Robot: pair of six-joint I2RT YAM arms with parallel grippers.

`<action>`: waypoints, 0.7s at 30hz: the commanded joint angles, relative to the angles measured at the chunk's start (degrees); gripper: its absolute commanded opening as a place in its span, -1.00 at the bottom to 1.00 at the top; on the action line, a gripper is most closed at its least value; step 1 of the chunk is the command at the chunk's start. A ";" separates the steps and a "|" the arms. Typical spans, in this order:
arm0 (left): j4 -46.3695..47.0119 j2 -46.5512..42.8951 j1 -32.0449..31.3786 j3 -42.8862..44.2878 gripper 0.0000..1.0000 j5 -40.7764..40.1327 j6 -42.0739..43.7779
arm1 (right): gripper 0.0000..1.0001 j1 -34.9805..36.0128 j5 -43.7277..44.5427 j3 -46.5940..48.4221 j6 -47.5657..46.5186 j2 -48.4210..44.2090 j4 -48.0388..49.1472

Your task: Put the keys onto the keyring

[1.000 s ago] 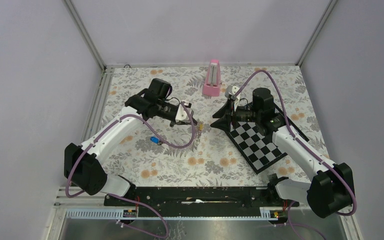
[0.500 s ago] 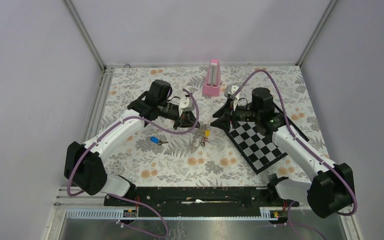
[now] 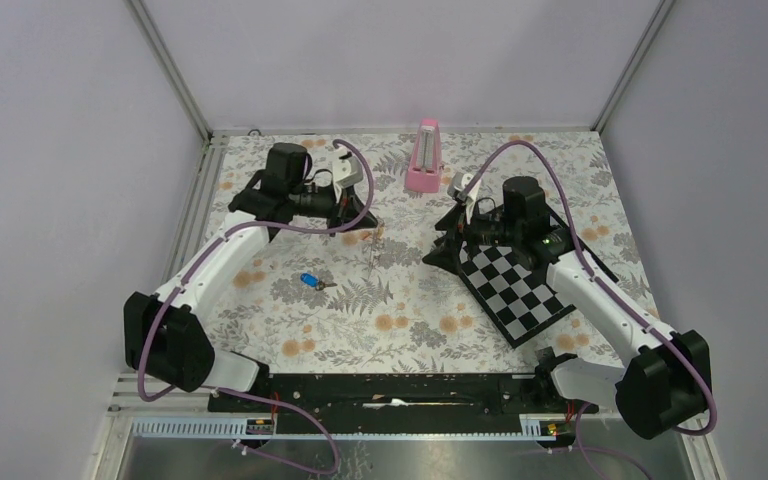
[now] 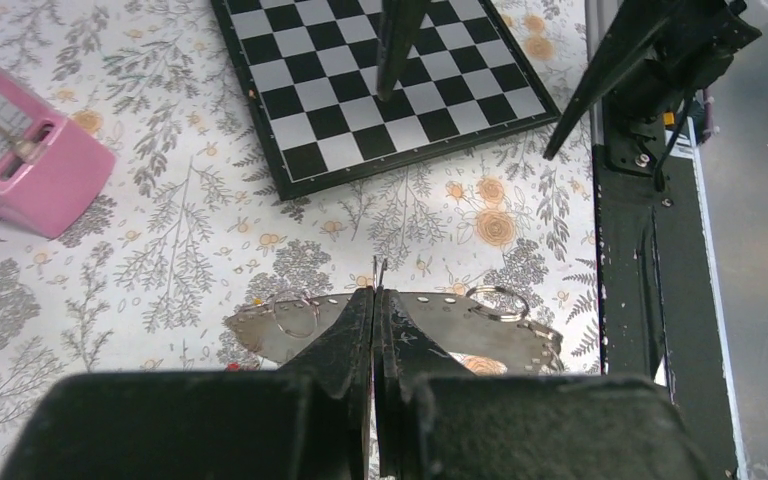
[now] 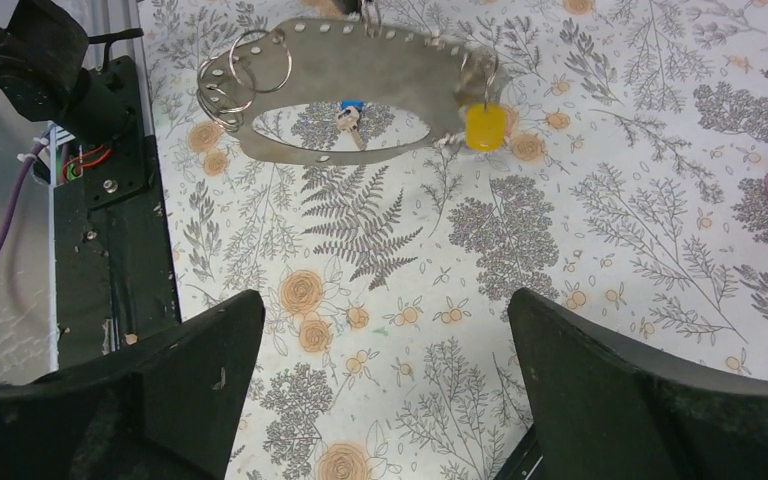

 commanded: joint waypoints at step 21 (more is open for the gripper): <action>12.75 2.04 8.74 9.83 -1.00 -30.18 -23.35 | 0.97 25.49 12.20 25.31 -18.05 25.45 -17.87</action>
